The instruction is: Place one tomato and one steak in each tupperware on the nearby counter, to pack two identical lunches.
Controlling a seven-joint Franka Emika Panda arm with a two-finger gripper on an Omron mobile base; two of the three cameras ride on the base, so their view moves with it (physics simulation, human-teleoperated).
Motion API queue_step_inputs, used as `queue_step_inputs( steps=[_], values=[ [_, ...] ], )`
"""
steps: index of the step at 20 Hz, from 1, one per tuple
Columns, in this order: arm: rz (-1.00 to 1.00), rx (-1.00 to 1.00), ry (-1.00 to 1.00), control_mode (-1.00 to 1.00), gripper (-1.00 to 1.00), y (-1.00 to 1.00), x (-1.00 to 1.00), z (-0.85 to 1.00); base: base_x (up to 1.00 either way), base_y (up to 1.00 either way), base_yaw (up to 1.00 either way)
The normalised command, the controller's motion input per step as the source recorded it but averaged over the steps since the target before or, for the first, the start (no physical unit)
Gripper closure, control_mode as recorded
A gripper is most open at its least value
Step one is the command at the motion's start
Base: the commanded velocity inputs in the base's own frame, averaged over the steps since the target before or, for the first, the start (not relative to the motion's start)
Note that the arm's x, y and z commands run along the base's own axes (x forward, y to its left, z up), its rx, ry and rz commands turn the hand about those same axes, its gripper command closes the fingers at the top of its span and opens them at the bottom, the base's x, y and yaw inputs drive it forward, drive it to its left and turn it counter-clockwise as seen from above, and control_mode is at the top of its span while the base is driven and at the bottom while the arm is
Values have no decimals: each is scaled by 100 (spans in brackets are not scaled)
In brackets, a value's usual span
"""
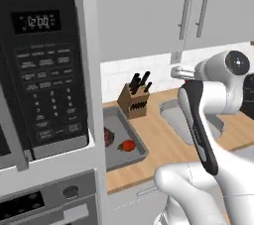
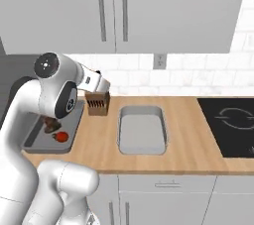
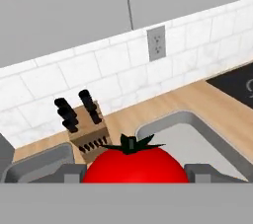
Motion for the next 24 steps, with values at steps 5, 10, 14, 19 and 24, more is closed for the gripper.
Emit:
queue_step_inputs(
  steps=[5,10,14,19,24],
  values=[
    [0,0,0,100,100,0,0,0,10,-75,43],
    [0,0,0,100,100,0,0,0,-5,-97,14],
    [0,0,4,-100,100,0,0,-14,0,-22,1],
    [1,-1,13,-100,100,5,3,-75,0,0,0],
    [7,0,17,-100,100,16,47,-88,0,0,0]
  ],
)
